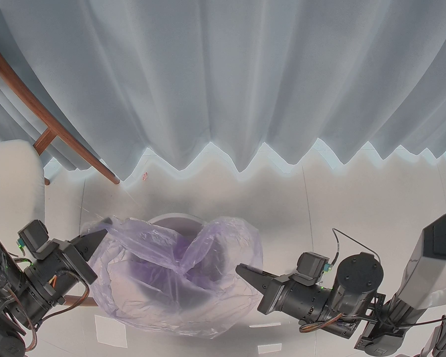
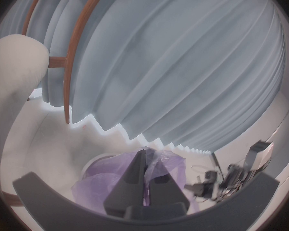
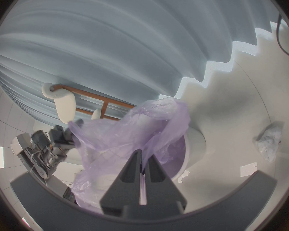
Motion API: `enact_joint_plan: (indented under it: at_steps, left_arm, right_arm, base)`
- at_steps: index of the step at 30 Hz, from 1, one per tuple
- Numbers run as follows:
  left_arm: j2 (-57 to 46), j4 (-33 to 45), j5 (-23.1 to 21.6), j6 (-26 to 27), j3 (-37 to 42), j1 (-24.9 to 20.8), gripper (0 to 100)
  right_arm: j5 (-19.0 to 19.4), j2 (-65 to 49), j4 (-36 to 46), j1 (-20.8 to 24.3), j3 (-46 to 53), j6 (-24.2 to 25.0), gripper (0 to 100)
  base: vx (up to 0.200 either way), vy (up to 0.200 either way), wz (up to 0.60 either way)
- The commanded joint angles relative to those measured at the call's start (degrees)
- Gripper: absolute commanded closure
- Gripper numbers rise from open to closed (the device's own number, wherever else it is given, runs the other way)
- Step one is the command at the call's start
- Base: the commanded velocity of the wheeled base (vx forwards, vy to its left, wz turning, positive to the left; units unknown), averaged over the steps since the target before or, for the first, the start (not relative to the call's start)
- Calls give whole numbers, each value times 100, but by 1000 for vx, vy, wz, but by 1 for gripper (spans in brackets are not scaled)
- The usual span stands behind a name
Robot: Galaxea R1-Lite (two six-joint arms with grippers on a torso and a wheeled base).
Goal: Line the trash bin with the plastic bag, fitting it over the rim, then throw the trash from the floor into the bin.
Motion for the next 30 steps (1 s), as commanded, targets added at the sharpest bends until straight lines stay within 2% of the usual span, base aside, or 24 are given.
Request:
enact_joint_plan:
  at_steps: [1, 3, 6, 7, 9, 12, 13, 15, 20, 24, 30]
  left_arm:
    - [-34, 562, -31, 389, 5, 72, 100]
    - [1, 658, -31, 415, -215, 54, 100]
    - [142, 746, -13, 397, -997, 54, 100]
    - [142, 746, -13, 397, -997, 54, 100]
    - [370, 1010, 13, 415, -1490, 63, 100]
    - [485, 1142, 31, 424, -1692, 54, 100]
    - [537, 1256, 31, 415, -1753, 19, 100]
    - [616, 1291, 31, 397, -1630, -16, 100]
    - [766, 1300, 40, 415, -1164, -121, 100]
    - [898, 1300, 31, 415, -734, 10, 100]
    - [1214, 1300, 31, 389, -611, 81, 100]
  right_arm:
    - [168, -477, -61, -32, -113, 7, 100]
    - [317, -442, -25, -59, -209, -2, 100]
    - [352, -372, 98, -85, -332, -178, 100]
    - [352, -372, 98, -85, -332, -178, 100]
    - [449, -345, 265, -199, -614, -485, 100]
    - [519, -354, 379, -226, -807, -547, 100]
    - [660, -363, 563, -261, -1062, -547, 100]
    - [924, -372, 686, -287, -1211, -547, 100]
    - [1864, -205, 730, -480, -1290, -547, 100]
    - [1882, 208, 722, -524, -1484, -661, 100]
    - [1890, 709, 678, -560, -1545, -740, 100]
  base:
    - [0, 0, 0]
    - [0, 0, 0]
    - [0, 0, 0]
    - [0, 0, 0]
    - [0, 0, 0]
    - [0, 0, 0]
    - [0, 0, 0]
    - [0, 0, 0]
    - [0, 0, 0]
    - [0, 0, 0]
    - [0, 0, 0]
